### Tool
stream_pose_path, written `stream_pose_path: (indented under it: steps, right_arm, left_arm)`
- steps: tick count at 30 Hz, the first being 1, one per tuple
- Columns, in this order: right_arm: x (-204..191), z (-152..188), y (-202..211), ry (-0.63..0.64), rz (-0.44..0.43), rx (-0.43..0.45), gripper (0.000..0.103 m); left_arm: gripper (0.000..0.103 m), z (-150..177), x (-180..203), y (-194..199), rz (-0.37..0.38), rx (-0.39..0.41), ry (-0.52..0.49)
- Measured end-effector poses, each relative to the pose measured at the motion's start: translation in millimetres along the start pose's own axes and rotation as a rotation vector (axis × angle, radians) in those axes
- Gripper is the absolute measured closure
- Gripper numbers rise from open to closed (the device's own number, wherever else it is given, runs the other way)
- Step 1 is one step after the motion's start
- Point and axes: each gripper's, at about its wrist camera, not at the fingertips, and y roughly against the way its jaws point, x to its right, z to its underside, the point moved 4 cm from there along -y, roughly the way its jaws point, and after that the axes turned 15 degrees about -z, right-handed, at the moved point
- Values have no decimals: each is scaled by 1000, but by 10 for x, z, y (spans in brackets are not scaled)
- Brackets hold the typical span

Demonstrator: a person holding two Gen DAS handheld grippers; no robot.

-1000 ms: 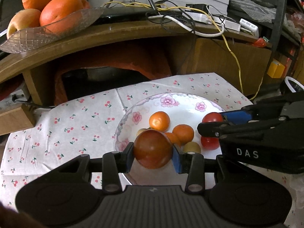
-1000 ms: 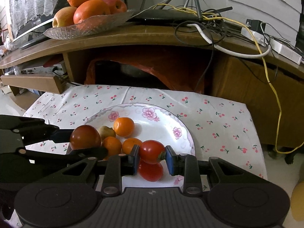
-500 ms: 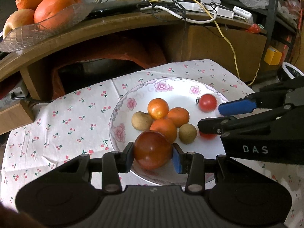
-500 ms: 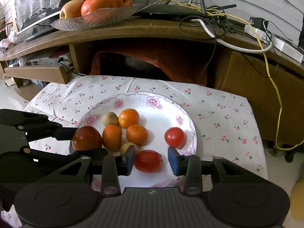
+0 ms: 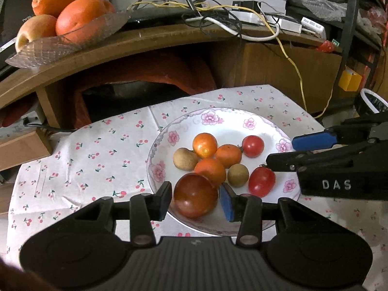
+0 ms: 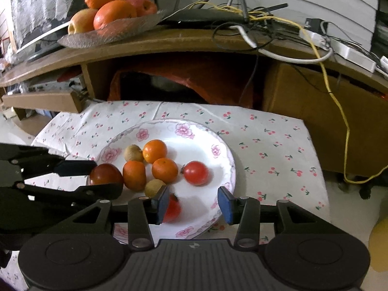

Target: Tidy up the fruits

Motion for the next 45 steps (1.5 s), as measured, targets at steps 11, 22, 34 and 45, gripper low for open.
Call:
stream_pose_path:
  steps: [11, 22, 34, 45]
  right_arm:
    - [-99, 74, 378, -45, 10, 40, 61]
    - [-327, 379, 889, -87, 5, 70, 59]
    - [-546, 729, 1207, -124, -11, 62, 57]
    - [-704, 901, 1353, -132, -12, 64, 57]
  left_arm:
    - [18, 95, -33, 370, -74, 36, 42]
    - [0, 294, -88, 847, -151, 68, 147]
    - [0, 556, 2, 1261, -148, 74, 204]
    - [0, 804, 22, 1433, -151, 12, 213]
